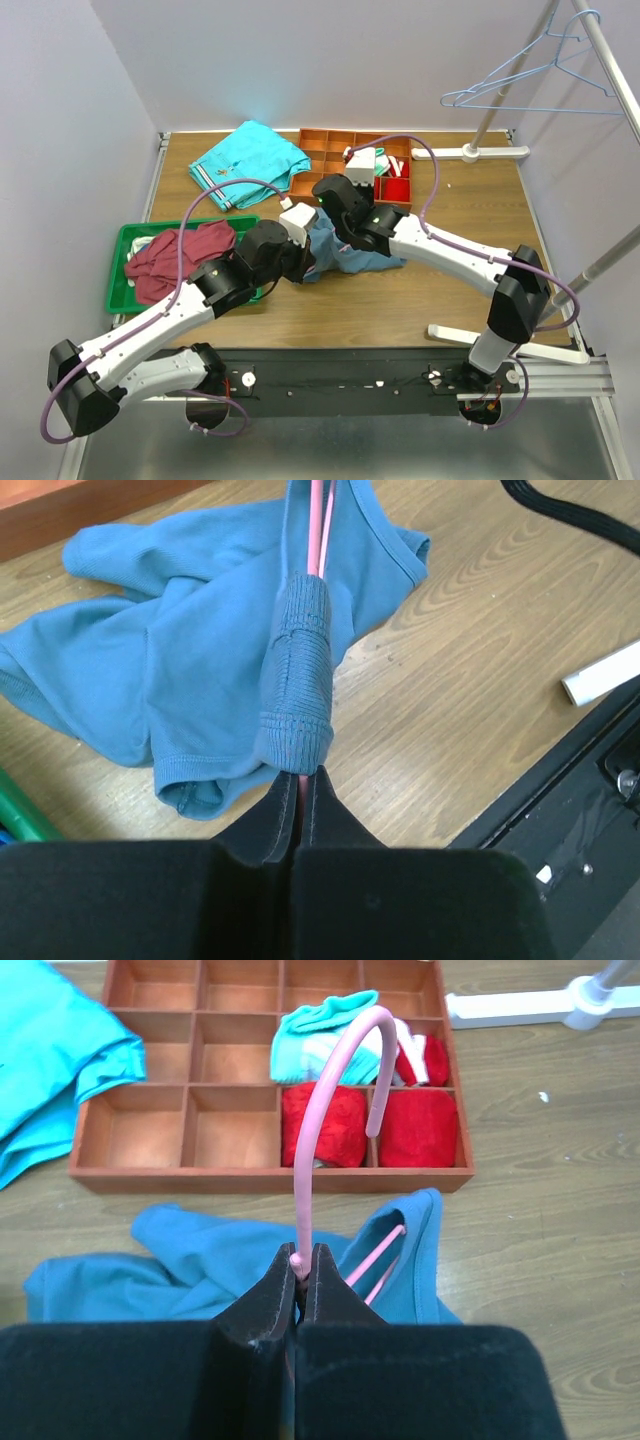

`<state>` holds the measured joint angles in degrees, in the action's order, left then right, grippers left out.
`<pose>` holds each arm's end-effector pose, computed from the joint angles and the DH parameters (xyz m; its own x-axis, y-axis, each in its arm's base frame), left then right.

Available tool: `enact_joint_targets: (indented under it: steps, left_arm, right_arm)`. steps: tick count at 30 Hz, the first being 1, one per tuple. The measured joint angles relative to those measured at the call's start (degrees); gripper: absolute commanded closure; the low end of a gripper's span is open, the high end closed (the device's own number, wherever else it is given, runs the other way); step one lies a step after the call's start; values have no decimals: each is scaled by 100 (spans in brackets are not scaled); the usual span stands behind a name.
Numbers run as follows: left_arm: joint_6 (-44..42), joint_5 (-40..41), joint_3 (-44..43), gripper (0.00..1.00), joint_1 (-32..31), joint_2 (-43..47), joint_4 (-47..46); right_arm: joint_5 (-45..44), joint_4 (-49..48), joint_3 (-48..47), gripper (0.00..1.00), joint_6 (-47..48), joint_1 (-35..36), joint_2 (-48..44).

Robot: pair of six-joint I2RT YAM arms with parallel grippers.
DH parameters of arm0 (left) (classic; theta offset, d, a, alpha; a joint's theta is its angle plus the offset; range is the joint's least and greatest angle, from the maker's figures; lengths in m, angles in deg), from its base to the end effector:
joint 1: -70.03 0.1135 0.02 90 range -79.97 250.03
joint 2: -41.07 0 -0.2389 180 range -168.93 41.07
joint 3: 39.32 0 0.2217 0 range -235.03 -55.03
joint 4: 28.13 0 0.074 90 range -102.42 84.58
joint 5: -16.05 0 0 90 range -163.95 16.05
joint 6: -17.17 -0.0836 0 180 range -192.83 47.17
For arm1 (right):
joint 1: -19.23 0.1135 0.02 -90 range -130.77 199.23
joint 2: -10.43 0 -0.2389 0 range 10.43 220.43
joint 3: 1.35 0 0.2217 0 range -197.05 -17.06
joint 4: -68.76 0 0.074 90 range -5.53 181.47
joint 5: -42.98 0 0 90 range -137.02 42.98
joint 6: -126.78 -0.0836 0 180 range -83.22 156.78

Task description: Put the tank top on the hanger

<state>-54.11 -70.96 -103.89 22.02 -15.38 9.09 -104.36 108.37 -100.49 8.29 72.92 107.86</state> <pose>0.1672 -0.1792 0.2673 -0.5366 0.1171 -0.8357 0.5697 0.7808 -0.2564 0.2737 0.2536 0.2838 -0.3395 -0.0273 -0.9402 0.1370 0.9875 -0.0781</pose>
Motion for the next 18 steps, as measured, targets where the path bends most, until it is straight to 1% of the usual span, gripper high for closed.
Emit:
enact_joint_targets:
  steps: [1, 3, 4, 6, 7, 8, 10, 12, 13, 18]
  left_arm:
    - [13, 44, 46, 100, -24, 33, -50]
    - [44, 136, 177, 100, -63, 149, -162]
    - [57, 173, 260, 100, -72, 216, -223]
    - [92, 286, 431, 100, -76, 306, -376]
    - [114, 350, 525, 100, -74, 330, -461]
    - [142, 428, 640, 100, -76, 354, -540]
    - [170, 525, 804, 100, -76, 387, -638]
    - [195, 614, 964, 100, -76, 444, -776]
    - [195, 636, 1001, 100, -76, 468, -815]
    - [146, 675, 1067, 100, -76, 643, -979]
  right_arm:
    - [57, -4, 0, 79, 15, -7, -17]
    - [258, -15, 0, 71, 109, -15, -85]
    - [350, -28, 0, 62, 162, -17, -116]
    - [688, -63, 4, 52, 234, -9, -251]
    - [822, -76, 4, 41, 293, 0, -341]
    - [975, -83, 4, 36, 330, 2, -450]
    - [1198, -98, 7, 29, 437, 15, -608]
    - [1368, -109, 13, 24, 496, 24, -741]
    - [1495, -109, 20, 19, 531, 24, -815]
    - [1963, -122, 269, 14, 584, 26, -1126]
